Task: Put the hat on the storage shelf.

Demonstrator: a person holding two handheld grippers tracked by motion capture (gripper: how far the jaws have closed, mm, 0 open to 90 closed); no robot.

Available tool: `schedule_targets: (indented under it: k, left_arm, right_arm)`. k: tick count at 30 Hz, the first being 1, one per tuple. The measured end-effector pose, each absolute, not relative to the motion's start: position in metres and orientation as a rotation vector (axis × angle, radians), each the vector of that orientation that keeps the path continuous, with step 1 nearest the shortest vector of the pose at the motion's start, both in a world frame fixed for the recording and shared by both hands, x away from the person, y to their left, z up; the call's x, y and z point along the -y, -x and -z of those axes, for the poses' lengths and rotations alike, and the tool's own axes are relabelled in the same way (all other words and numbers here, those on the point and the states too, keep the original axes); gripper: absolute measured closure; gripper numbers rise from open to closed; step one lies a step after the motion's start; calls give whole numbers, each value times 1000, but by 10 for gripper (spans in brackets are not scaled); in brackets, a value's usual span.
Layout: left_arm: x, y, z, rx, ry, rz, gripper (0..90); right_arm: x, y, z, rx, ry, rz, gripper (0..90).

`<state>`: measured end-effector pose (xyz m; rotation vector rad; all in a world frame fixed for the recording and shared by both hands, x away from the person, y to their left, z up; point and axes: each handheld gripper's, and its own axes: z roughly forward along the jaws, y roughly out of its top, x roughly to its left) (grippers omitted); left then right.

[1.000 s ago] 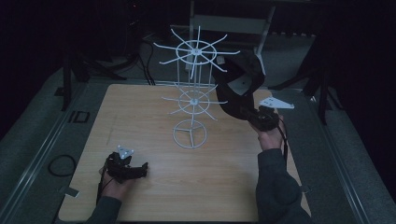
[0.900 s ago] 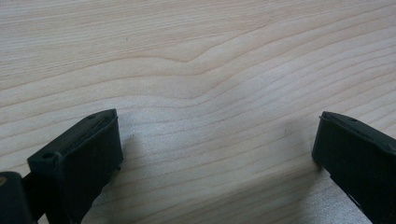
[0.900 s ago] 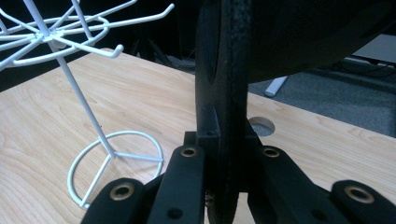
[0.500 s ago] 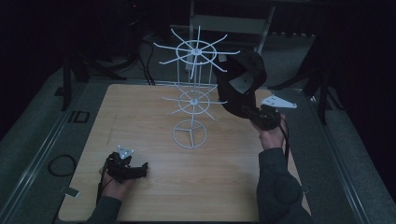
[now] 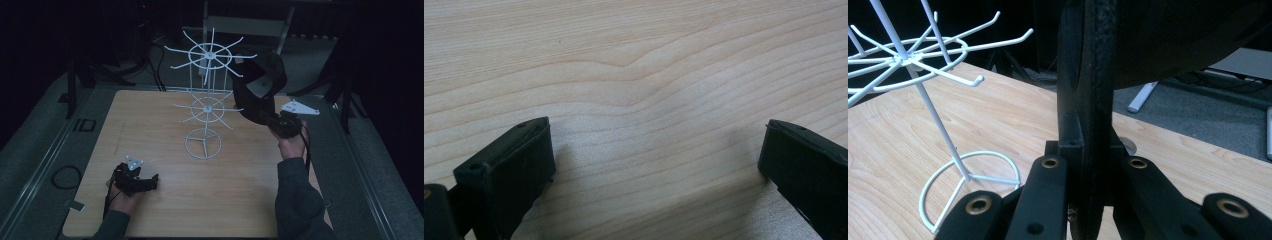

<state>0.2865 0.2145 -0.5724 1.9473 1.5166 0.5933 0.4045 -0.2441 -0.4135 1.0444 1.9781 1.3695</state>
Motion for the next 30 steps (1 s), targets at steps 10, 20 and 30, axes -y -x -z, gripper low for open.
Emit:
schedule_targets:
  k: [10, 20, 30]
  left_arm:
    - [-214, -287, 572, -1516, -1948, -593, 15]
    - [-214, -287, 572, -1514, -1949, -594, 15]
    - [-214, -287, 572, -1514, -1949, -594, 15]
  right_arm:
    - [243, -404, 409, -1970, -1036, -1374, 865]
    - [245, -405, 408, -1964, -1040, -1375, 865]
    - [244, -405, 407, -1962, -1037, -1379, 865]
